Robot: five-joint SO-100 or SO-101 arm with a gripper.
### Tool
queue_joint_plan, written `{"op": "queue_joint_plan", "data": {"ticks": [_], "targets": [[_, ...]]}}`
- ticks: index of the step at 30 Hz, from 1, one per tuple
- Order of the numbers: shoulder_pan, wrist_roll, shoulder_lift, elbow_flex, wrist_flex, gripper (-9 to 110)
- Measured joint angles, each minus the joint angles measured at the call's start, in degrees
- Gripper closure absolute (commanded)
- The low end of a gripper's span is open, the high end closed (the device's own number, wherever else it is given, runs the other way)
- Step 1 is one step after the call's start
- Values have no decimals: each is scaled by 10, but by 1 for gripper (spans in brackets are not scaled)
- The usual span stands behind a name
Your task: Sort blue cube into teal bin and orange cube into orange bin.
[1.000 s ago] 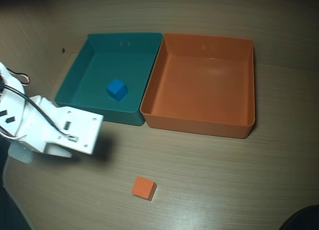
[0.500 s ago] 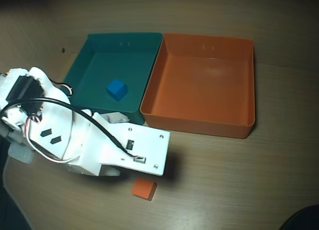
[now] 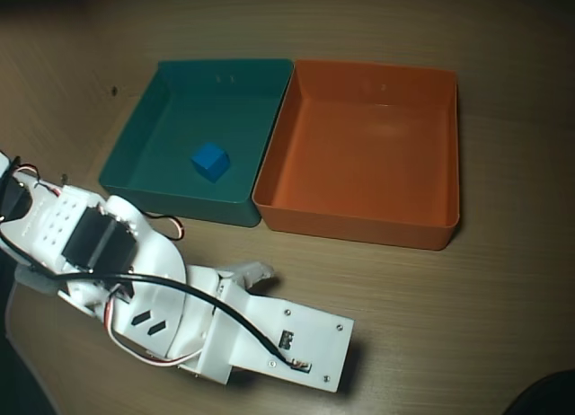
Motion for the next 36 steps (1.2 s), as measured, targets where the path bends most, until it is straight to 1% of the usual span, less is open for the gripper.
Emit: {"op": "queue_joint_plan", "data": {"ticks": [6, 15, 17, 19, 26, 27, 31, 36], "targets": [[5, 0, -58, -39, 0, 59], [5, 0, -125, -42, 0, 60], [5, 0, -125, -44, 0, 65], [5, 0, -126, -44, 0, 72], [5, 0, -125, -45, 0, 108], [5, 0, -125, -45, 0, 110], [5, 0, -113, -44, 0, 104], [-14, 0, -25, -44, 0, 107]]}}
